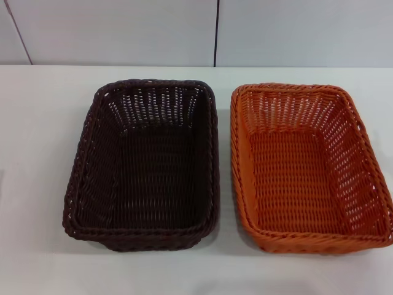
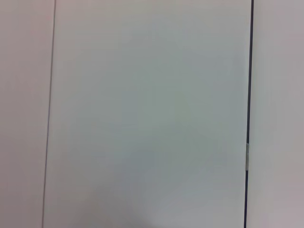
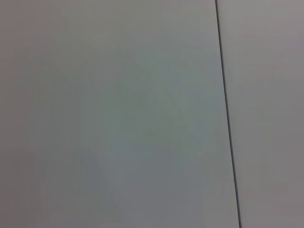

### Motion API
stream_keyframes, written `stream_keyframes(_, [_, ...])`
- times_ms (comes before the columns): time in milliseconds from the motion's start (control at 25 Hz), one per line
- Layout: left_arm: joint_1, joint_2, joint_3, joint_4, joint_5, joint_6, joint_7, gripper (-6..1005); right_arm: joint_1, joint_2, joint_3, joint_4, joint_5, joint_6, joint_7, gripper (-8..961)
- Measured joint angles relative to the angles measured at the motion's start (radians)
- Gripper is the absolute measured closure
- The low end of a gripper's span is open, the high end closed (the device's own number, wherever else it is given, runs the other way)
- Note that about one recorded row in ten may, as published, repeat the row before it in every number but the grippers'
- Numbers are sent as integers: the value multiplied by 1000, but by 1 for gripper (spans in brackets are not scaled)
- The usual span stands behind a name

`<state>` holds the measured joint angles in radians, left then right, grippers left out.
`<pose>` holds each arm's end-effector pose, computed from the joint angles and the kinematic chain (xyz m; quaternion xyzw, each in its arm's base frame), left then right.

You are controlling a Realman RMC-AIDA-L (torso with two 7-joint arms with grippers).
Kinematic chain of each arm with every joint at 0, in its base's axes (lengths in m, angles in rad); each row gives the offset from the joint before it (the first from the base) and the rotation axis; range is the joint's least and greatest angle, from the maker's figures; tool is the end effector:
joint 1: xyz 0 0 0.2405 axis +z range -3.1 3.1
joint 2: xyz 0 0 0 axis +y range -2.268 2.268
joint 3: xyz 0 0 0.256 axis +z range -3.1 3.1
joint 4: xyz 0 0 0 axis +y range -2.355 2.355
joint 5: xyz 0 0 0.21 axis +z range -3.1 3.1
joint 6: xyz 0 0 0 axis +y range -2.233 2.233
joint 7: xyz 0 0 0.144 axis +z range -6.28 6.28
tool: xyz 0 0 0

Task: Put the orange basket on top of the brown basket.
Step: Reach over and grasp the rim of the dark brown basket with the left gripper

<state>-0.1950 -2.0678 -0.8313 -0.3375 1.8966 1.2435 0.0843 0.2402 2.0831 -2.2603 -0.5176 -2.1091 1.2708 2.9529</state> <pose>-0.3868 0.2601 0.0193 -0.5319 -0.3007 -0.2482 0.7517 0.3079 0.3007 0.0007 -0.5849 0.2103 0.3311 0.7100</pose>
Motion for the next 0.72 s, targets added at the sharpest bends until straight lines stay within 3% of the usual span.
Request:
stream_keyframes(360, [-5, 1, -3, 0, -5, -4, 1, 178, 3, 0, 2, 1, 0, 0, 0, 120])
stream_keyframes(480, [-9, 21, 3, -19, 15, -18, -1, 180, 5, -1, 0, 3, 0, 0, 0, 120])
stream_keyframes(520, [-9, 54, 0, -68, 48, -49, -4, 180, 6, -1, 0, 5, 0, 1, 0, 120])
stream_keyframes(560, [-9, 54, 0, -68, 48, -49, -4, 181, 6, -2, 0, 7, 0, 1, 0, 120])
stream_keyframes(600, [-7, 70, -3, -95, 62, -66, -3, 181, 7, -2, 1, 8, 0, 1, 0, 120])
stream_keyframes(680, [4, 140, -13, -214, 107, -161, 5, 183, 7, -2, 3, 8, 0, 1, 0, 120])
stream_keyframes(720, [11, 203, -41, -320, 155, -284, 9, 183, 8, -2, 5, 8, 0, 0, 0, 120])
